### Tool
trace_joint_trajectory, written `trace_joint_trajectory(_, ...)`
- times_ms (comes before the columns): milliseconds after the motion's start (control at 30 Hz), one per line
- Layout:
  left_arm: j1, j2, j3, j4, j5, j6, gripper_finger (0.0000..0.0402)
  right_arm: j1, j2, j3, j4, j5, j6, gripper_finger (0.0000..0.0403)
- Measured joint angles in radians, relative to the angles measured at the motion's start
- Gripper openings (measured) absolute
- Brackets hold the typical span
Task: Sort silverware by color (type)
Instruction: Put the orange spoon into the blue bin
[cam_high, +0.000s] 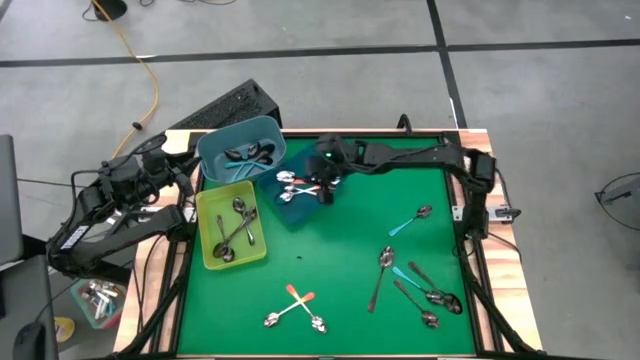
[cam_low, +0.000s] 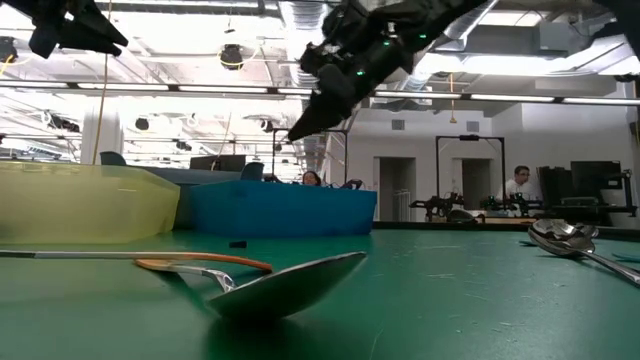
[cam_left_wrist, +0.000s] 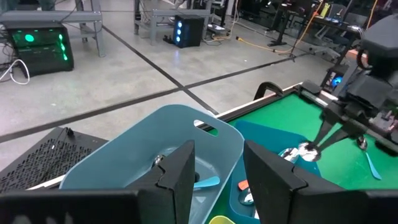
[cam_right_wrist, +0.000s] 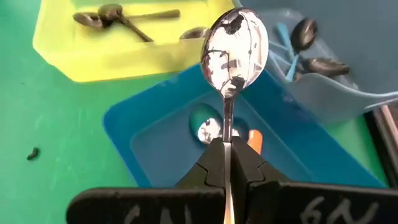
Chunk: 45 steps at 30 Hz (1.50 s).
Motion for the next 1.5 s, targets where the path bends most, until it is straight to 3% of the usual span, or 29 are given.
trace_joint_trajectory(267,0.000,0.000,0.000,0.001,-0.007,-0.007,0.0122,-0.031,-0.119,-0.210,0.283,-0.056,0.061,0.0011)
trace_joint_trajectory(467,0.000,0.000,0.000,0.001,-0.003,-0.024,0.0122,-0.045,-0.101,-0.233,0.489,-0.170,0.106,0.0011)
trace_joint_trajectory(767,0.000,0.000,0.000,0.002,-0.011,-0.015,0.0122,-0.059,-0.086,-0.237,0.372,-0.172,0.040,0.0011)
trace_joint_trajectory(1100,0.000,0.000,0.000,0.002,-0.035,-0.011,0.0122,-0.070,-0.020,-0.236,0.373,-0.199,0.052,0.0011)
trace_joint_trajectory(1500,0.000,0.000,0.000,0.002,-0.034,-0.011,0.0122,-0.062,-0.015,-0.236,0.383,-0.223,-0.070,0.0011)
